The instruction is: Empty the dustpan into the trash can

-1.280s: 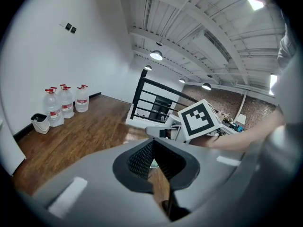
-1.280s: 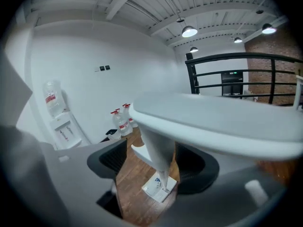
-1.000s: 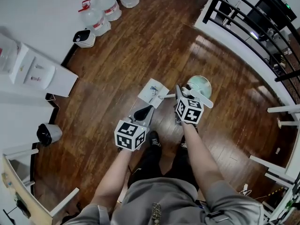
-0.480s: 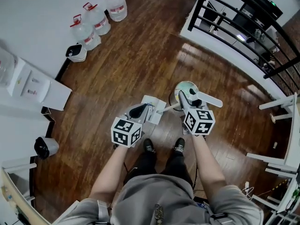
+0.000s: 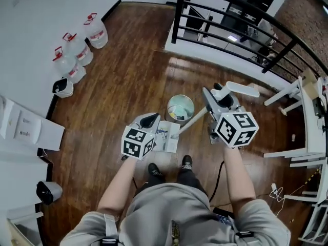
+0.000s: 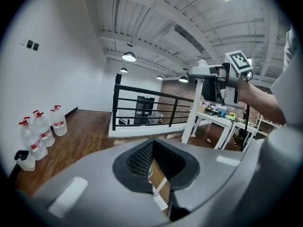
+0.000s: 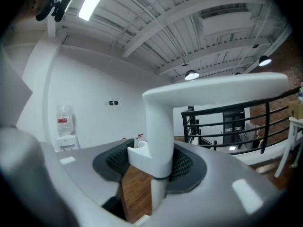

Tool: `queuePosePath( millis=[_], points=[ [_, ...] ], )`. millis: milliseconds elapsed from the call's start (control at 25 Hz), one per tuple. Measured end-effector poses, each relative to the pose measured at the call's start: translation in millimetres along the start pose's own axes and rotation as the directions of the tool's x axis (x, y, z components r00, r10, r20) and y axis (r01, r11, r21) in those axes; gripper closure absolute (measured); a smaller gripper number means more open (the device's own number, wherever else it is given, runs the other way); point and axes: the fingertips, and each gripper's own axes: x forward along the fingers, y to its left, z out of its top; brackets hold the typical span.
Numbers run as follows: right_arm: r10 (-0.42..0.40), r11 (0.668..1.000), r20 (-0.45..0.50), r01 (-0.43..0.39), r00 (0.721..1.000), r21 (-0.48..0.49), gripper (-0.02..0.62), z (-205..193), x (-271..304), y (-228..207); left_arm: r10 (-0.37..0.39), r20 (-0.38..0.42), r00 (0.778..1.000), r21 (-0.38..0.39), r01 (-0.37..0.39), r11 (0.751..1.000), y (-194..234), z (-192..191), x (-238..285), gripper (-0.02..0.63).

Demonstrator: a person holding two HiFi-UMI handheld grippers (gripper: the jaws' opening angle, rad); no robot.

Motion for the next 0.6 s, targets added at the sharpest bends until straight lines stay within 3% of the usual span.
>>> queuePosePath(
  millis=[240,600],
  points=[
    [-0.080,0.996,0.106,0.084,0.991,-0.031,0.405,72,-46,-55,-0.066,-0.019,0.998,0.046,0.067,0.997,-33,22,35,0.600],
    [-0.162,0.985,0.131,0.169,0.978,-0.044,0.405,89,-49,-150,-0.064,-0.065,0.996,0.062,0.068,0.996,-62,36,90,0.600]
  ],
)
